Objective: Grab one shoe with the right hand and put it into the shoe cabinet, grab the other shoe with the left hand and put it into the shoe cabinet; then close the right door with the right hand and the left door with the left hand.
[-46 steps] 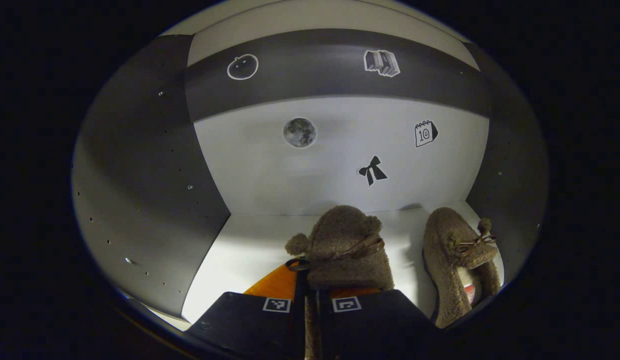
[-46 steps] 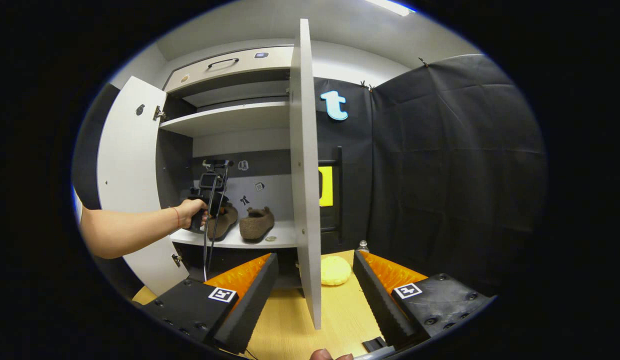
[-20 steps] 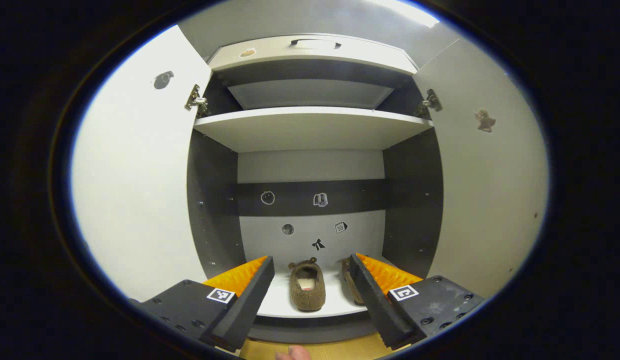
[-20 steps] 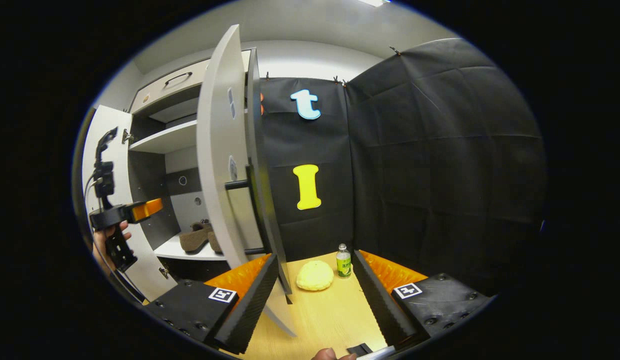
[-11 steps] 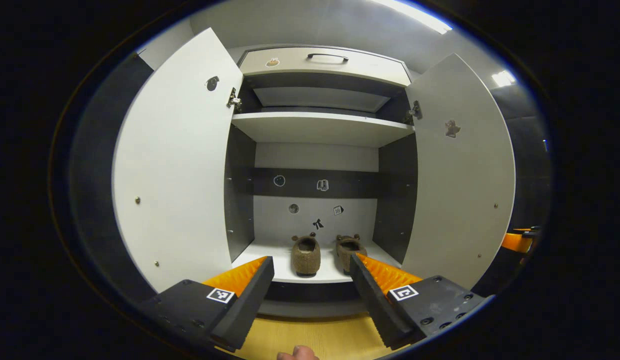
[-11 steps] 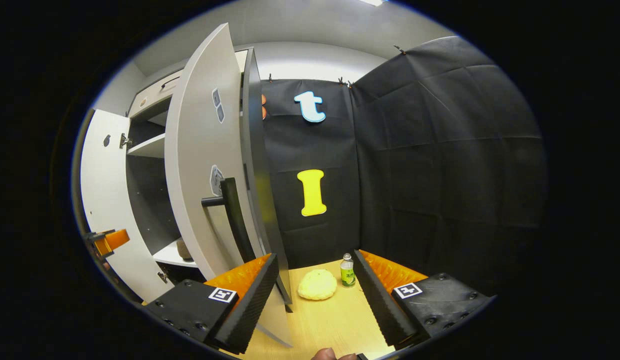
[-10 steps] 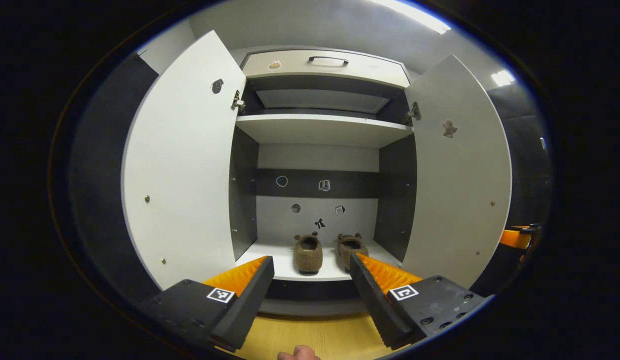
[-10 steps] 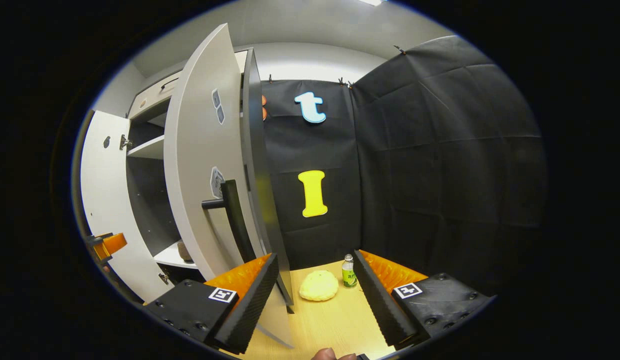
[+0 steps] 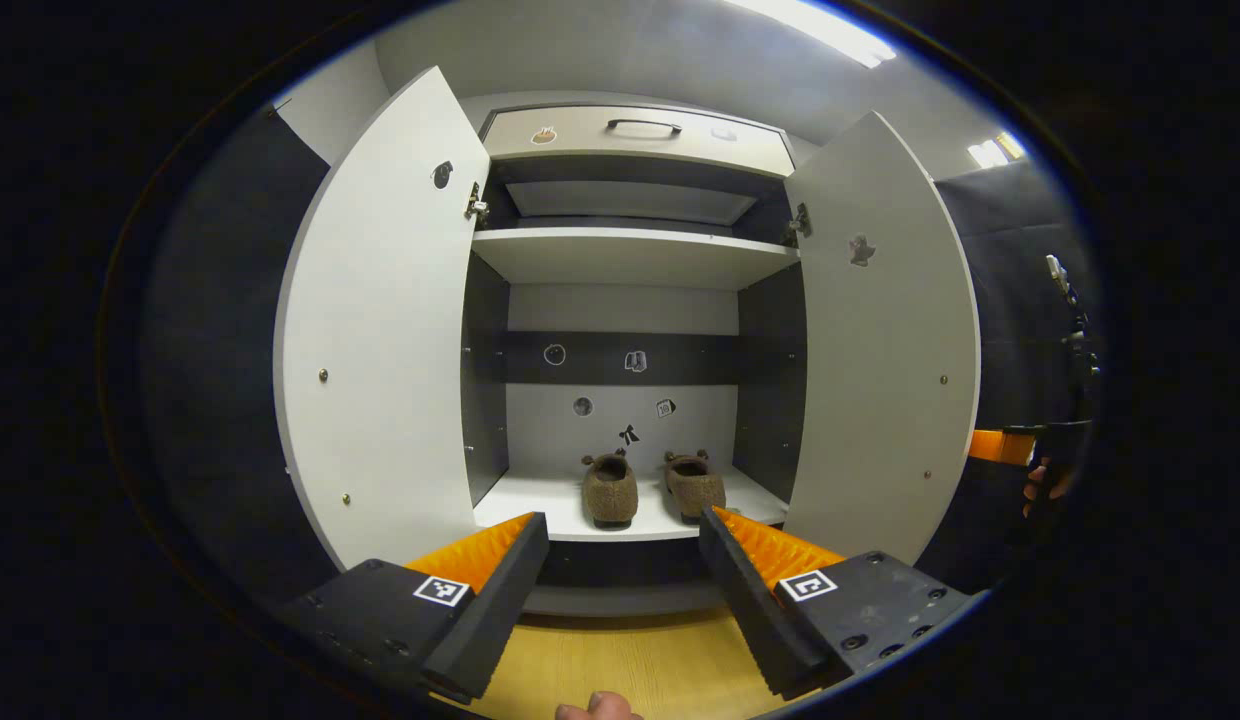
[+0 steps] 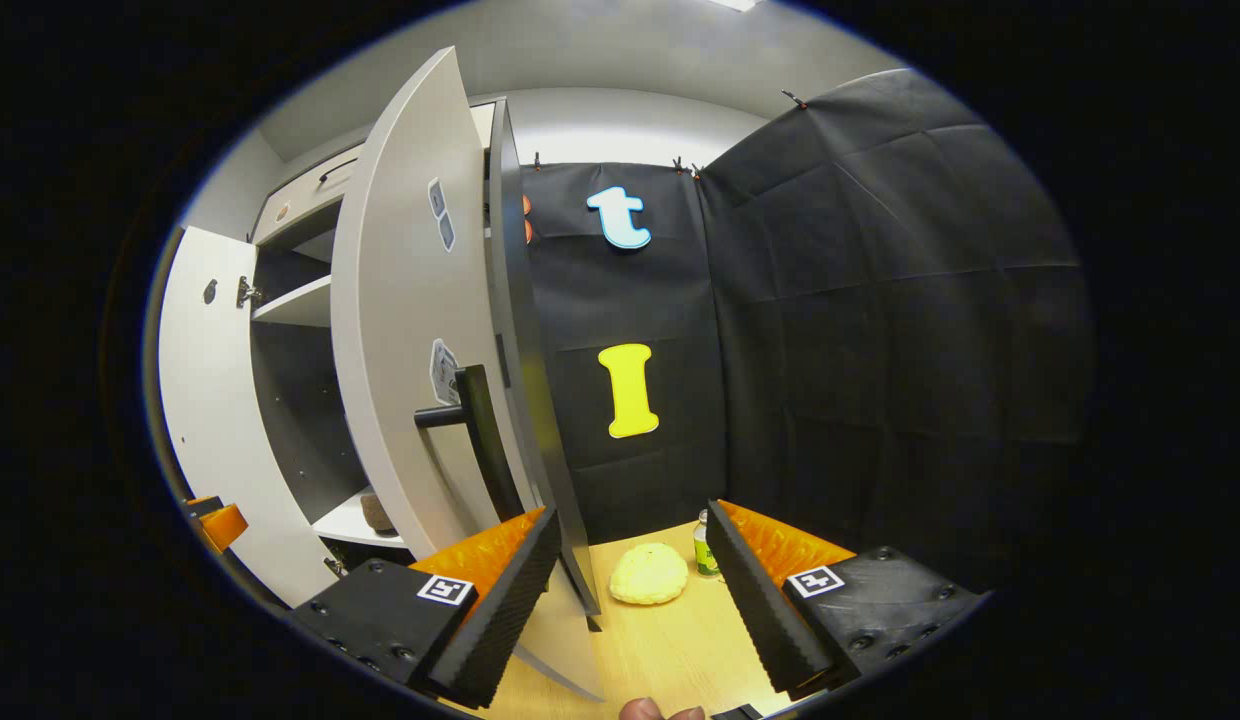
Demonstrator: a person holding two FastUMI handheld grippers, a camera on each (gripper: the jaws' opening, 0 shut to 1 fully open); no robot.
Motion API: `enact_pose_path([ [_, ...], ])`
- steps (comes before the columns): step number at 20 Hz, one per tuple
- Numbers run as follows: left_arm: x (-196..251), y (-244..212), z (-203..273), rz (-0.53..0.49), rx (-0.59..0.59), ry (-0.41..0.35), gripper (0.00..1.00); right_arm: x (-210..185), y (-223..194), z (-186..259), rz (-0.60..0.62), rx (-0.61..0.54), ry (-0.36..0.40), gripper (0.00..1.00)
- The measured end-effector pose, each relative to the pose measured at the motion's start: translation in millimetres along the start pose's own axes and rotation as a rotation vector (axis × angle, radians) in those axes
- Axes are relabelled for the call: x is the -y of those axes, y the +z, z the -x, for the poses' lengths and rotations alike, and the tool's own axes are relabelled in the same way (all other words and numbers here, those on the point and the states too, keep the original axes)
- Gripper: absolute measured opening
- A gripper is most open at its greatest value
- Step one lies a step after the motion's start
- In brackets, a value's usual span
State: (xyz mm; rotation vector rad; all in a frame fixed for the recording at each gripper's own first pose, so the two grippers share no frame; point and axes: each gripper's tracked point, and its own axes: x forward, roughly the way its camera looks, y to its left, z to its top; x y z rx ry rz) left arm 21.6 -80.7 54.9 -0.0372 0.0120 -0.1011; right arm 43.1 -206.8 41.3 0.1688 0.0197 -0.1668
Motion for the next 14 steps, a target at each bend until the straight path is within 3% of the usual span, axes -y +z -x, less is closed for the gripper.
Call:
enact_pose_path([
  [4,-16,-10,4,-0.003,-0.015,0.009,0.96,-15,-2,7,0.013,0.001,-0.006,1.0],
  [14,-54,-23,19,0.012,-0.044,0.039,0.96,-93,-20,16,-0.005,-0.031,0.121,0.98],
])
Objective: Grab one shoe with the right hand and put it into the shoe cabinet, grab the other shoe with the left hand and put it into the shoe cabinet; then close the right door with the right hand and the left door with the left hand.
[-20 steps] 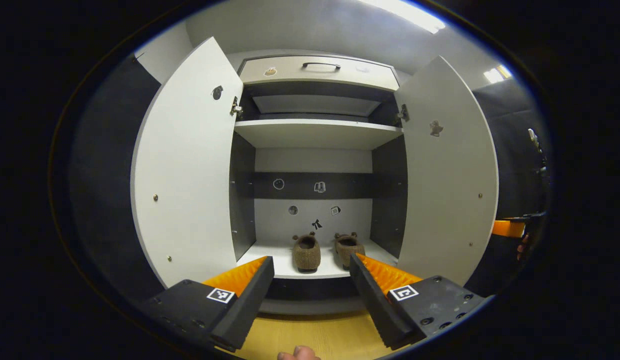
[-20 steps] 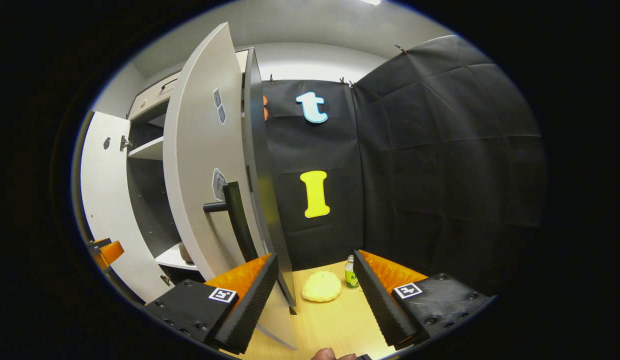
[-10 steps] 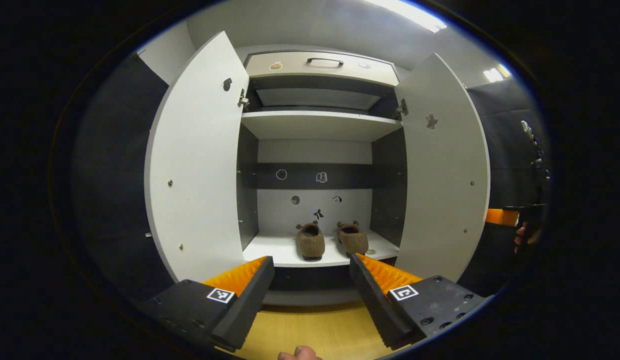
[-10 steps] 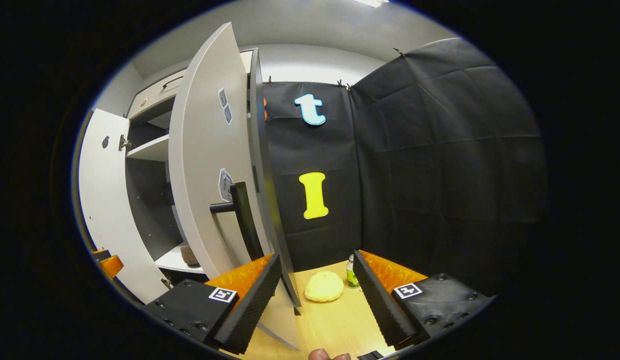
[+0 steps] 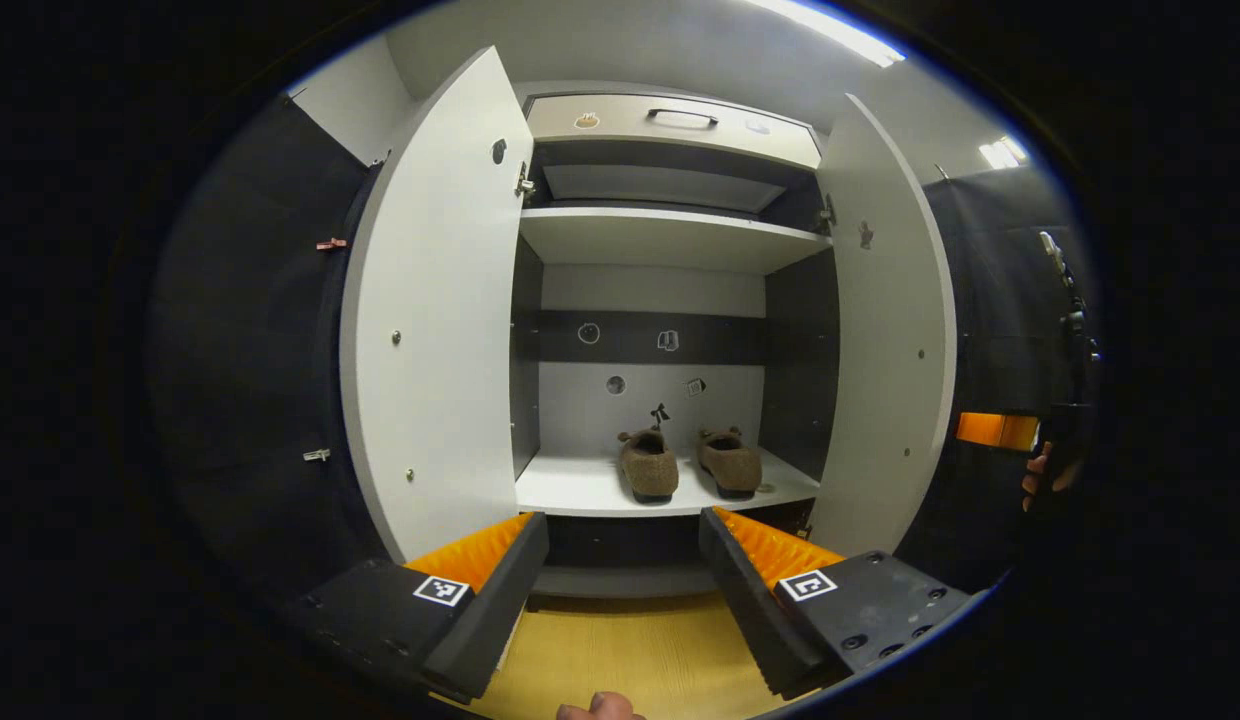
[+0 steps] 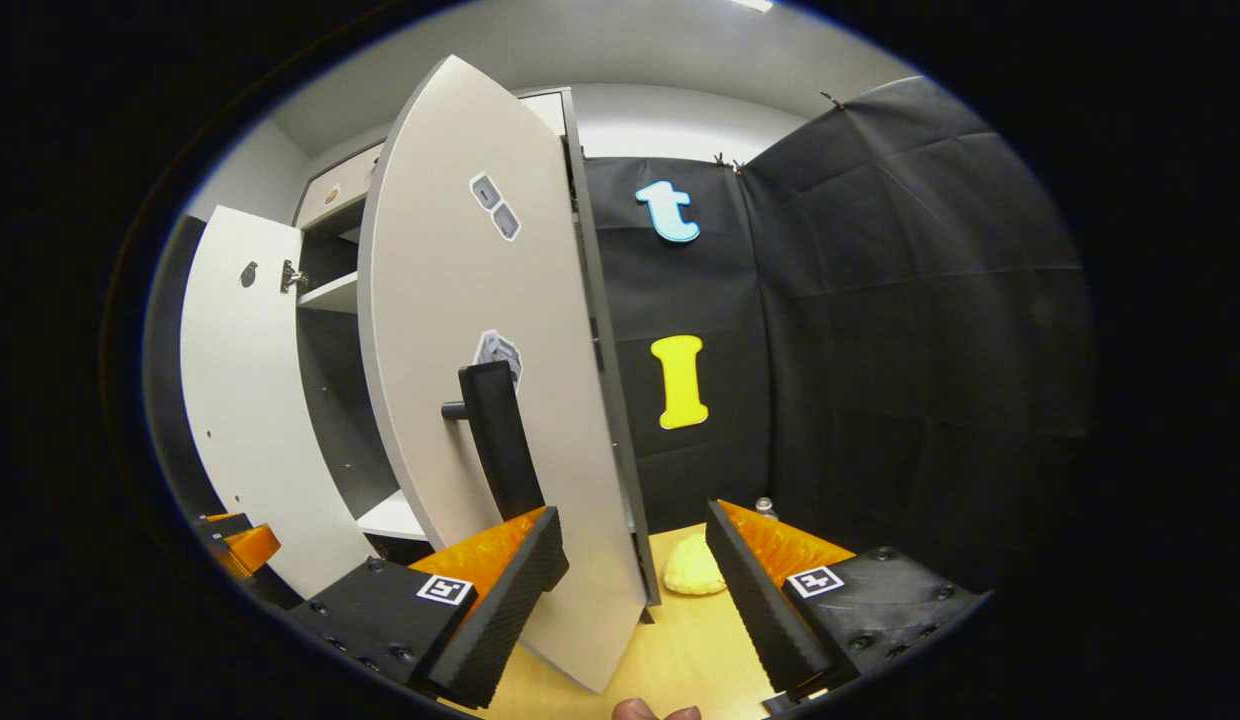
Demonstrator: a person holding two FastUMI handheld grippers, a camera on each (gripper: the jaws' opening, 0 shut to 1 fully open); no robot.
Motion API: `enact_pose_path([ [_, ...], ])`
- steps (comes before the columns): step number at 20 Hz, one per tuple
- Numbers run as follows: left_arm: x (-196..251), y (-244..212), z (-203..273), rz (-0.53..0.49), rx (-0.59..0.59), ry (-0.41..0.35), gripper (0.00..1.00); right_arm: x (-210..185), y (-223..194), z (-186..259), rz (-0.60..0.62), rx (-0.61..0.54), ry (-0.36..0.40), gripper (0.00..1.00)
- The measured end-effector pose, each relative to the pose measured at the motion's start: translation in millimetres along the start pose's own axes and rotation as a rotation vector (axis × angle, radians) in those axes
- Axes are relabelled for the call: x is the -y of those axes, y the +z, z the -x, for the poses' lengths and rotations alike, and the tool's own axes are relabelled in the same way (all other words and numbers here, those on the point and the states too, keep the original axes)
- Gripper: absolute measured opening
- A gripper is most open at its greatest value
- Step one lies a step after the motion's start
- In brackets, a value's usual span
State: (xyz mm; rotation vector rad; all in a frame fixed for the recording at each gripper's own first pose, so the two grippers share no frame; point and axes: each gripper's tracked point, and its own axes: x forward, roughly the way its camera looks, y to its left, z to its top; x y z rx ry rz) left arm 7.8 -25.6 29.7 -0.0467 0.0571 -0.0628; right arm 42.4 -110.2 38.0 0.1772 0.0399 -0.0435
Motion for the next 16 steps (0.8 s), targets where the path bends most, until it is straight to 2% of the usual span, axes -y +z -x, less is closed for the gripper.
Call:
enact_pose_path([
  [6,-18,4,15,0.0,0.015,0.019,0.96,-61,-14,-13,0.022,-0.04,0.119,0.98],
  [10,-37,7,29,0.021,0.026,0.038,0.97,-99,-27,-7,0.03,-0.074,0.196,0.98],
  [16,-105,11,55,0.05,0.021,0.146,0.97,-133,-52,11,0.044,-0.113,0.243,0.98],
])
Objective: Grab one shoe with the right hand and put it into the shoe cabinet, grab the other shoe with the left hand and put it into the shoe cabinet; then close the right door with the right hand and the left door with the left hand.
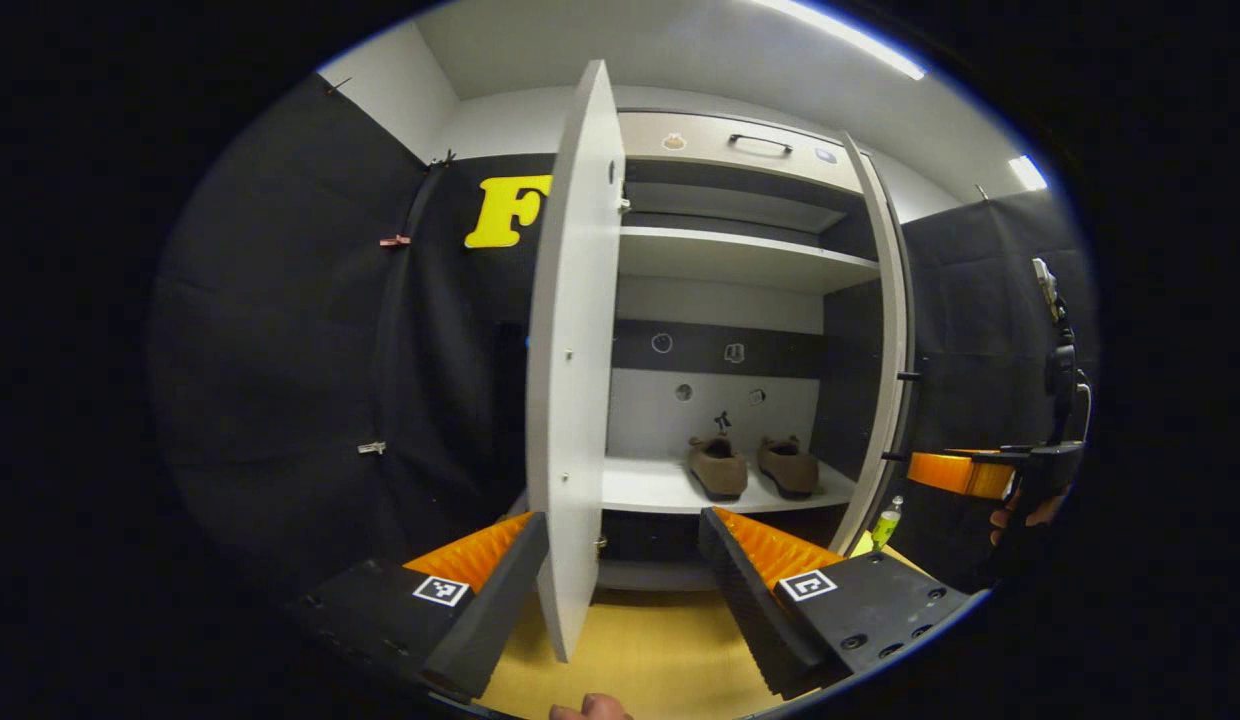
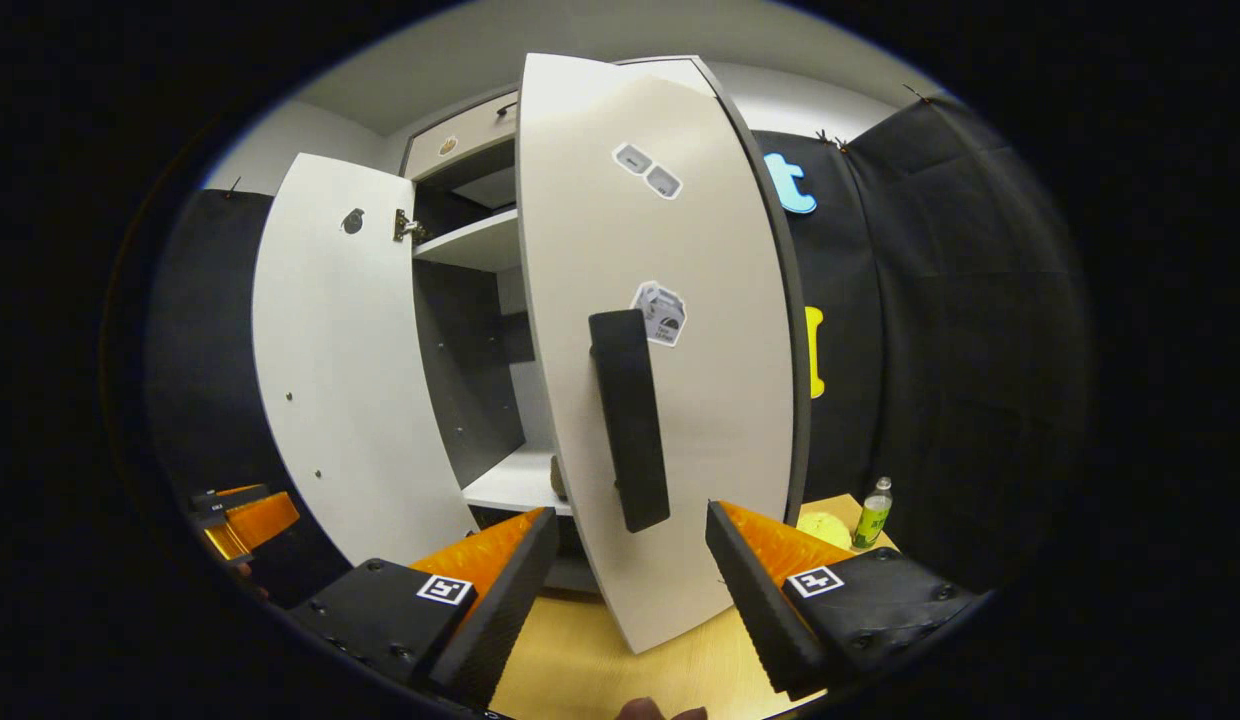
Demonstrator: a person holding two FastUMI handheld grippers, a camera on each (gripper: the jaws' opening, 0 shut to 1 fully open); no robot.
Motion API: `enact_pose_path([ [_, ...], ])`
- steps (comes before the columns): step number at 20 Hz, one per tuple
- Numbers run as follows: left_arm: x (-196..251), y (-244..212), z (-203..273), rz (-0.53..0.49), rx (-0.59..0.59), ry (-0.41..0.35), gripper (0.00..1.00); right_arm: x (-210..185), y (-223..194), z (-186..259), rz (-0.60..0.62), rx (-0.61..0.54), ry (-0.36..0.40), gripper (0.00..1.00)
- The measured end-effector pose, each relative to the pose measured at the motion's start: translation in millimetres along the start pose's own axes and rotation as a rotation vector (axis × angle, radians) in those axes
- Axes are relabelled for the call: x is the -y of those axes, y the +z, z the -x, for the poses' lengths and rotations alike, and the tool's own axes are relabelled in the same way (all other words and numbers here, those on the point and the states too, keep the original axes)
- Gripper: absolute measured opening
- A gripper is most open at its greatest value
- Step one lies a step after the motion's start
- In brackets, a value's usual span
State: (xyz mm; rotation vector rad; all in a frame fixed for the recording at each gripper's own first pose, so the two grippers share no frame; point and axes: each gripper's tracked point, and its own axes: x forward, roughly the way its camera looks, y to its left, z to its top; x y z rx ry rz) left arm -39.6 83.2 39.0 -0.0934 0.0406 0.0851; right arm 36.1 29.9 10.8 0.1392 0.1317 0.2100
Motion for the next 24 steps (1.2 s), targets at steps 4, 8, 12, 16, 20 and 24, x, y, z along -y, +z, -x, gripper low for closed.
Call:
enact_pose_path([
  [4,-58,10,3,-0.028,0.022,0.089,0.97,-14,-10,3,-0.031,-0.012,-0.008,0.98],
  [8,-106,9,-18,-0.043,-0.009,0.162,0.96,-25,-13,7,-0.029,-0.003,-0.019,0.98],
  [12,-134,0,-52,-0.03,-0.022,0.173,0.96,-25,-13,13,-0.006,0.007,-0.037,0.98],
  [16,-129,-1,-74,-0.041,-0.019,0.136,0.94,-19,-11,15,0.008,0.011,-0.058,0.98],
  [20,-119,-1,-77,-0.083,-0.011,0.106,0.93,-12,-7,14,0.004,0.021,-0.068,0.98],
  [24,-103,-3,-75,-0.047,-0.027,0.054,0.93,-9,-5,10,0.001,0.024,-0.063,0.98],
])
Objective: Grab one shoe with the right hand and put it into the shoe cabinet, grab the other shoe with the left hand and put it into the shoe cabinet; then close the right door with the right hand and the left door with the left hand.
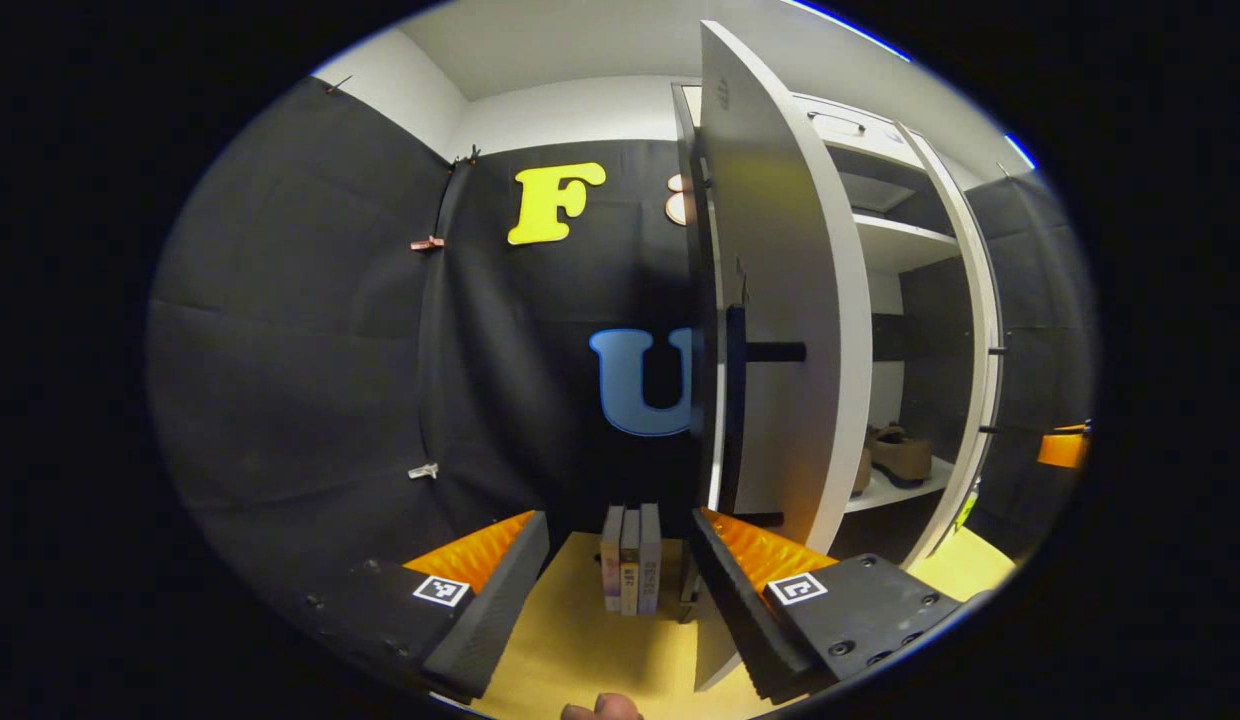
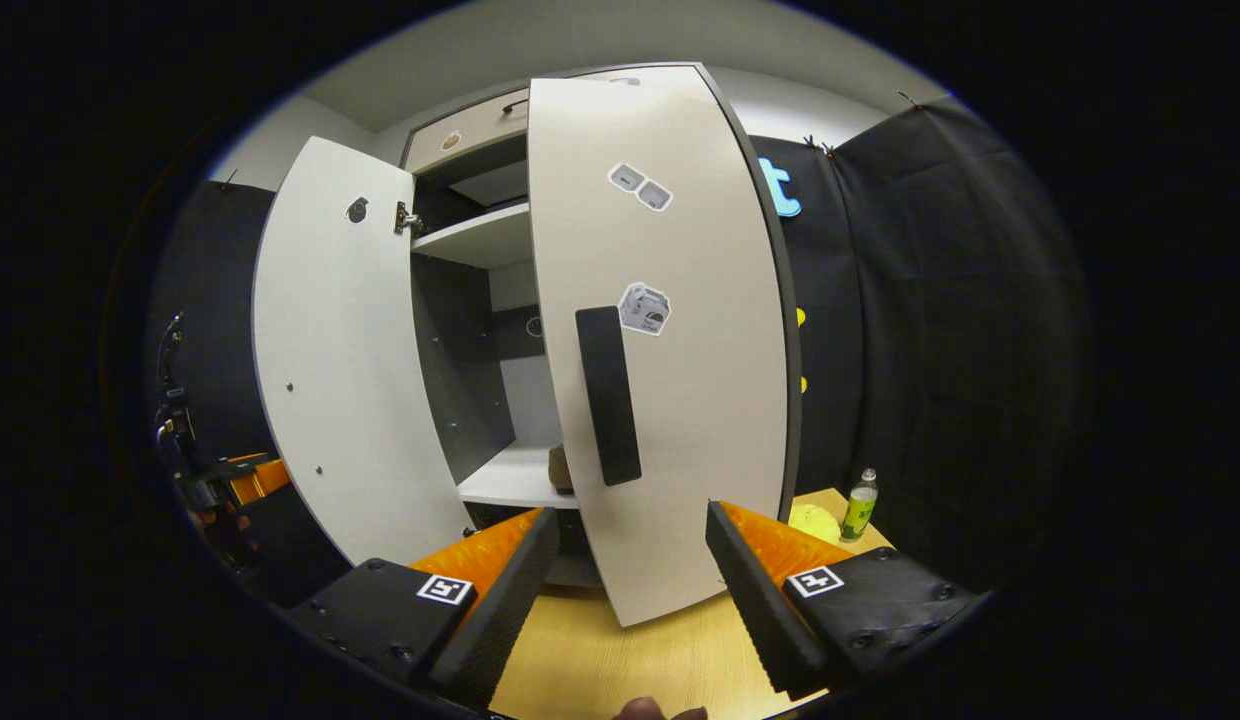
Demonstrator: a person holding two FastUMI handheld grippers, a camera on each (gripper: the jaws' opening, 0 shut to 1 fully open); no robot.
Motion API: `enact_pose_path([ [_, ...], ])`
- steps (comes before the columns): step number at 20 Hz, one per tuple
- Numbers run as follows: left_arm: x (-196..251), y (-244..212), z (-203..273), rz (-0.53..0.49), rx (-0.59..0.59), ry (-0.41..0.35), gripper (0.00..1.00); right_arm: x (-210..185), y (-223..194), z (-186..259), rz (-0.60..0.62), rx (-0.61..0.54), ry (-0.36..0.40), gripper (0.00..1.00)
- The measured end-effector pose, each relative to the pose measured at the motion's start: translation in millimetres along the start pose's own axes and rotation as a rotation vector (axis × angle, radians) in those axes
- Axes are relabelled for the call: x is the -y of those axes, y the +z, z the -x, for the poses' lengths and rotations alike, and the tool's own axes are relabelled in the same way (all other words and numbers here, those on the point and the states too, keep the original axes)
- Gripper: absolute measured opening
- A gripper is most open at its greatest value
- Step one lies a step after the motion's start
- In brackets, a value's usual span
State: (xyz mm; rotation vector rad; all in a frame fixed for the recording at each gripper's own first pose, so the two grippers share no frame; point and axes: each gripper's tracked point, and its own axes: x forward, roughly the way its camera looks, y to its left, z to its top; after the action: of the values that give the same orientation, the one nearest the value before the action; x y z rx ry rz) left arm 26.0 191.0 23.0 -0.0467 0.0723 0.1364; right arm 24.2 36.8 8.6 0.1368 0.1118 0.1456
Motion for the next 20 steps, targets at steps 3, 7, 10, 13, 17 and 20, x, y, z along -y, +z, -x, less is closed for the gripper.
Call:
enact_pose_path([
  [3,17,1,6,-0.005,-0.002,-0.013,0.93,4,-2,-3,-0.005,-0.009,0.012,0.98],
  [7,34,1,5,-0.033,-0.006,-0.02,0.91,13,-2,-6,-0.006,-0.01,0.014,0.98],
  [10,52,-1,8,0.004,-0.018,-0.047,0.93,20,-3,-8,-0.014,-0.016,0.015,0.98],
  [13,74,-2,8,0.026,-0.023,-0.075,0.92,25,-3,-12,-0.018,-0.017,0.016,0.98],
  [17,112,-1,-2,0.023,-0.017,-0.119,0.92,35,3,-14,-0.009,-0.006,0.008,0.98],
  [20,143,-4,-19,0.028,-0.027,-0.158,0.93,40,7,-13,-0.017,0.001,0.006,0.98],
])
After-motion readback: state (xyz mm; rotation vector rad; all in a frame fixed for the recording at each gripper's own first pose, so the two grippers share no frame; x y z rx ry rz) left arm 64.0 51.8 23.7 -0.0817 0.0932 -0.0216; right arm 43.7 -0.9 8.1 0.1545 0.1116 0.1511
